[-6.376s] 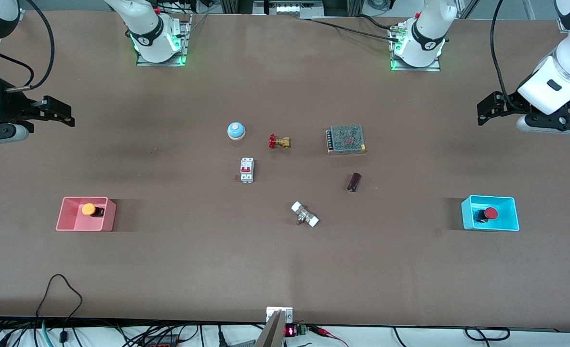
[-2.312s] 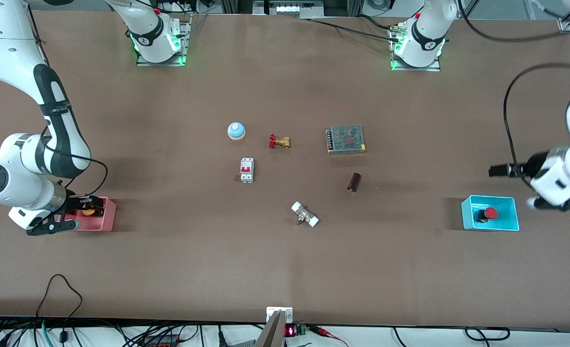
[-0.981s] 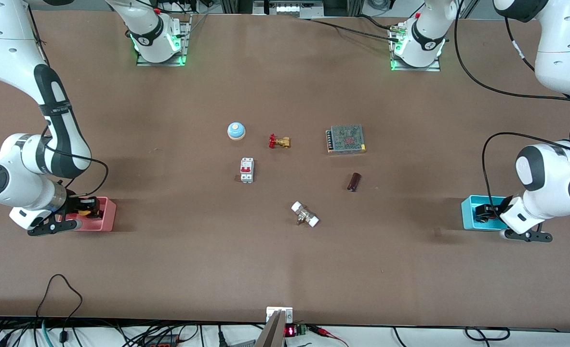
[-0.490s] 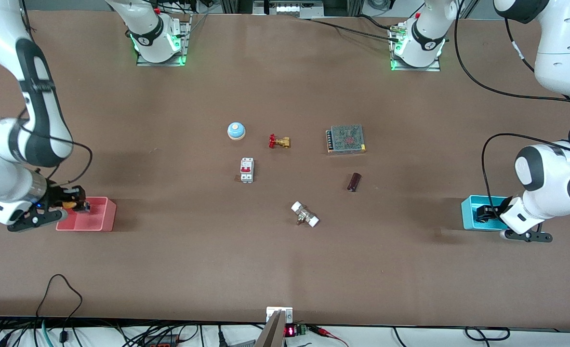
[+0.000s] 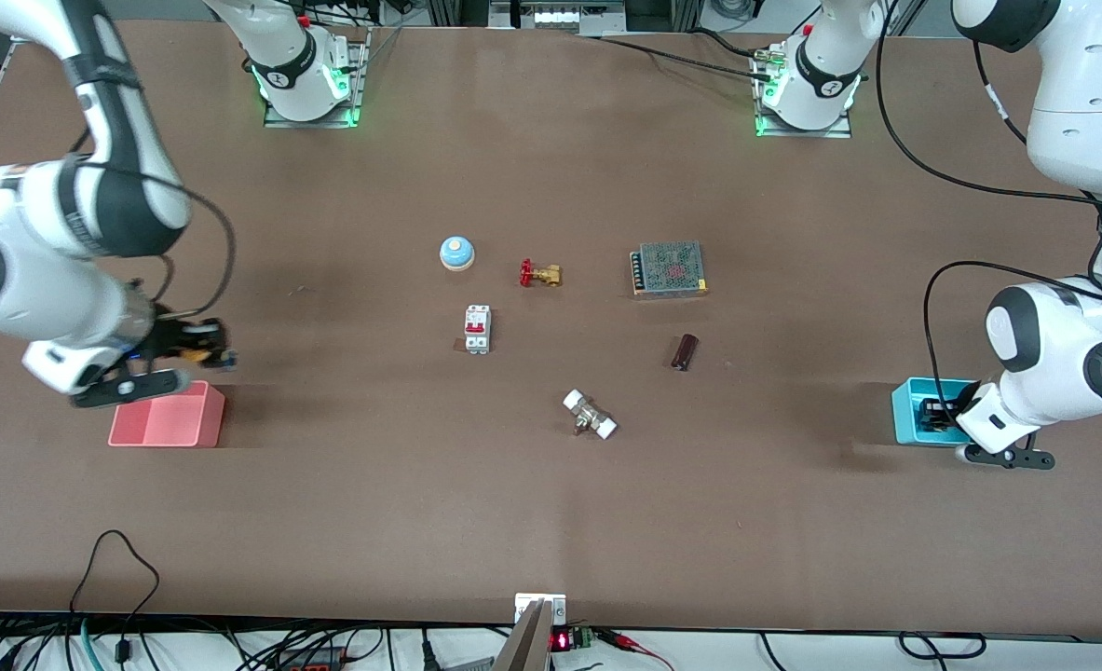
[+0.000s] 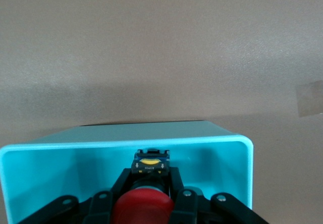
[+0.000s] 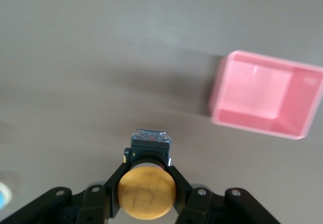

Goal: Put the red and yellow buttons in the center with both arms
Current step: 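Carry the yellow button and the red button toward the table center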

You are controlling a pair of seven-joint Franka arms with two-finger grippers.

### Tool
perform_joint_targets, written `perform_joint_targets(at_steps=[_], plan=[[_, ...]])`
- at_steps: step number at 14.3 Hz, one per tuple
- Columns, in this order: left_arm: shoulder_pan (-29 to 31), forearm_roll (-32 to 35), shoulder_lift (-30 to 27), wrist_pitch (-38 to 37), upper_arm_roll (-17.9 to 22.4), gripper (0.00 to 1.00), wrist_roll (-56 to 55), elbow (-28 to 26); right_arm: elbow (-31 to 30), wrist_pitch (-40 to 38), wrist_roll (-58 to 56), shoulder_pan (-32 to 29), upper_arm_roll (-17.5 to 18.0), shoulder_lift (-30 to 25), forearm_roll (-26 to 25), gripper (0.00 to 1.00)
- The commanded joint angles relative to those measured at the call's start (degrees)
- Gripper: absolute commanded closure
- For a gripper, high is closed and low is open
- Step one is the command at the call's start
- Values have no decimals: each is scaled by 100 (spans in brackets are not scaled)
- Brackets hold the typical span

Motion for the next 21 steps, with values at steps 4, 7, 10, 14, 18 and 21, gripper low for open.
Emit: perform_joint_targets(at_steps=[4,7,10,14,18,21], plan=[[95,100,-241,-6,-22,82,224,31,-992,869,985,311,297,-210,-83,64],[60,109,-846,-697,-48,82,329,40,-1310,1396,1337,610,297,-131,-100,64],[-115,91,-1322,-1629,-83,82,67,40,-1652,1994,1646,768,297,18,-109,64],[-300,47,-1508,-2282,-618,82,-1066,-143,-1723,2294,1646,882,297,404,-215,64],[-309,65,-1560,-2038,-1462,82,-2428,-934,-1723,2444,1646,927,288,633,-363,64],[-388,74,-1578,-1170,-1639,82,-2711,-1600,-1723,2479,1646,927,297,695,-373,63]])
